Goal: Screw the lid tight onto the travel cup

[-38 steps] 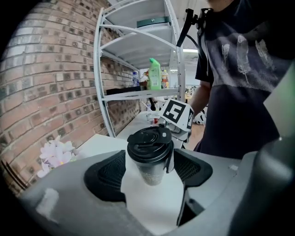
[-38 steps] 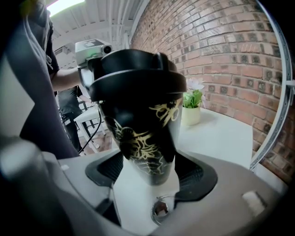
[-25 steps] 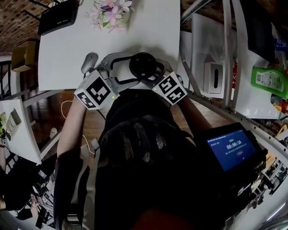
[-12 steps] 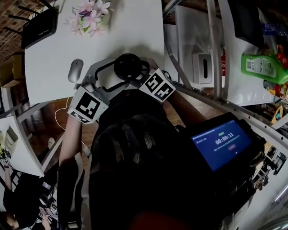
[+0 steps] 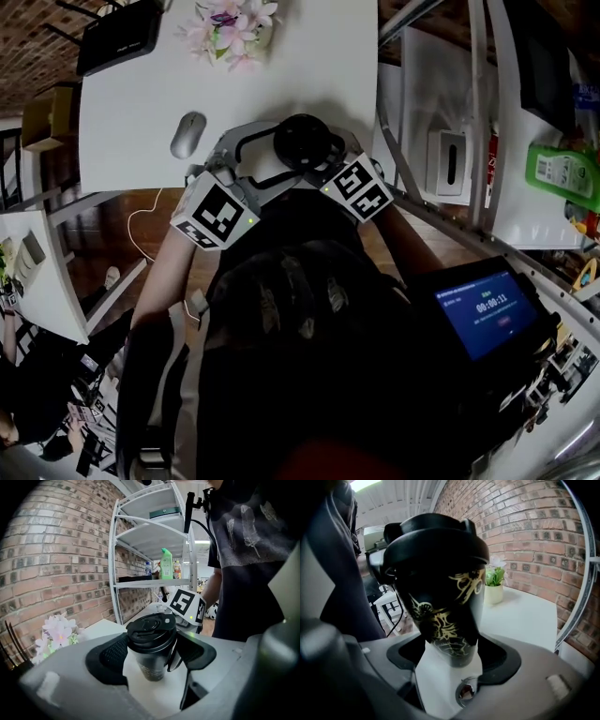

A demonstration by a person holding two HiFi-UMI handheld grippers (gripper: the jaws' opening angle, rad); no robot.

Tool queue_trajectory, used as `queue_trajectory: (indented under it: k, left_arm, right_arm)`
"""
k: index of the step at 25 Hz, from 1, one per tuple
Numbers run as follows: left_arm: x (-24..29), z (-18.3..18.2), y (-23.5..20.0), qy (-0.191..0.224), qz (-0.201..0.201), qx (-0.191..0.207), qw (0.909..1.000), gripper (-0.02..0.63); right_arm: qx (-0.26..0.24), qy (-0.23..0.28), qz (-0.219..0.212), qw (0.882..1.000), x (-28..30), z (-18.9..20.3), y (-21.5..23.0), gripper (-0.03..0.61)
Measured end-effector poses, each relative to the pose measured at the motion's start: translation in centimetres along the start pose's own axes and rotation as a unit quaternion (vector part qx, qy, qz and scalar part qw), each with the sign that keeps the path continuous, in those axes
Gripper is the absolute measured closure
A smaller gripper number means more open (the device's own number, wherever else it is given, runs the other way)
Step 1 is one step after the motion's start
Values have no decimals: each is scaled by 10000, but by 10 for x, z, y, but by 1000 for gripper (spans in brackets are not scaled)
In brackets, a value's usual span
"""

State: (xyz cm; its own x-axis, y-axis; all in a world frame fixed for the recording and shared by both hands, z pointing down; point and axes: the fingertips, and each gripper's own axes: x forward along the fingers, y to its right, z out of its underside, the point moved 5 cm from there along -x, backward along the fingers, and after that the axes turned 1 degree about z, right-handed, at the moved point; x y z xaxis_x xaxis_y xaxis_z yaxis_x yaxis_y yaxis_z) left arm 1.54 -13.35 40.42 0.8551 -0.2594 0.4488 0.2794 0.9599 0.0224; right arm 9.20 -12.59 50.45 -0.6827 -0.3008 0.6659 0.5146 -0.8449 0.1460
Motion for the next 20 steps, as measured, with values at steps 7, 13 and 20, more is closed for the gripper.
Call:
queue_trajectory:
  k: [7, 13, 20]
  left_arm:
    - [-27, 0, -6, -179, 537, 101, 9983, 275]
    - [-31, -2, -24, -179, 635, 178, 9977, 275]
    - [-5, -1, -18, -186, 1325, 171, 9909, 276]
  right_arm:
    - [34, 13, -47, 10000, 2, 0, 0, 229]
    - [45, 7, -78, 10000, 3, 1, 1, 229]
    - [94, -49, -126, 9999, 5, 1, 1, 229]
